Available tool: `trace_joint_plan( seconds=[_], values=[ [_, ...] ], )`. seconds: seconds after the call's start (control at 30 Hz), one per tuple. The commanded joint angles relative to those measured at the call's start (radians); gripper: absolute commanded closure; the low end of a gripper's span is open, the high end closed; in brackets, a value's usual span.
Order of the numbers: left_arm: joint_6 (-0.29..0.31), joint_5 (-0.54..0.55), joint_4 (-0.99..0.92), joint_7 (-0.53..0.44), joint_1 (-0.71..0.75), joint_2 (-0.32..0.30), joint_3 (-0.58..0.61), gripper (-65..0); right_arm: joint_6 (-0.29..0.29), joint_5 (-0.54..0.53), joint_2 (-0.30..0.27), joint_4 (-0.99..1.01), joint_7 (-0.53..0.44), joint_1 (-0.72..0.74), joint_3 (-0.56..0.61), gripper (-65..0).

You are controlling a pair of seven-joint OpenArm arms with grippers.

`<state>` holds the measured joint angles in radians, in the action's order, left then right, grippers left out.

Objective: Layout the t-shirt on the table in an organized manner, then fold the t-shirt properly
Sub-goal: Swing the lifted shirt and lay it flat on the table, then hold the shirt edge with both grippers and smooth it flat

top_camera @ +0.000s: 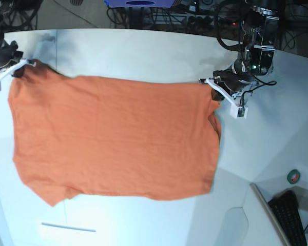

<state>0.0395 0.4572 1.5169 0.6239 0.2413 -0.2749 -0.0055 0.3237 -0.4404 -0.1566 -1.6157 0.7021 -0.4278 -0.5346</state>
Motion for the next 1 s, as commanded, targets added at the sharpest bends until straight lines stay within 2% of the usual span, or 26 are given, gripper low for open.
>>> trace_joint_plan(
  seconds=[0.0,0.1,0.33,0.5,0.6,0.8,0.97],
  values=[
    [0.004,0.002,0.032,-0.014,0.005,-0.011,-0.004,0.0,0.002,-0.002,-0.014,-0.024,-0.011,-0.015,-0.002,0.0],
    [0.004,0.002,0.046,-0.011,0.019,-0.008,-0.032,0.0,0.002,-0.002,0.004,-0.022,-0.011,-0.018,-0.005,0.0],
    [0.004,0.010,0.055,-0.008,0.000,-0.002,-0.110,0.0,0.002,0.002,0.005,-0.085,0.003,0.022,0.000,0.0],
    [0.004,0.010,0.014,0.020,-0.047,0.001,-0.107,0.0,0.002,0.004,0.001,-0.080,0.110,0.111,-0.003,0.0],
    [0.004,0.010,-0.009,0.050,-0.084,0.027,-0.110,0.0,0.002,0.004,-0.001,-0.080,0.126,0.152,0.000,0.0],
    [0.004,0.010,-0.028,0.057,-0.138,0.033,-0.110,0.0,-0.004,0.005,-0.002,-0.021,0.126,0.223,0.000,0.0],
    [-0.066,0.010,-0.063,0.057,-0.190,0.033,-0.110,0.0,-0.004,0.005,-0.022,0.068,0.126,0.280,0.001,0.0]
  ],
)
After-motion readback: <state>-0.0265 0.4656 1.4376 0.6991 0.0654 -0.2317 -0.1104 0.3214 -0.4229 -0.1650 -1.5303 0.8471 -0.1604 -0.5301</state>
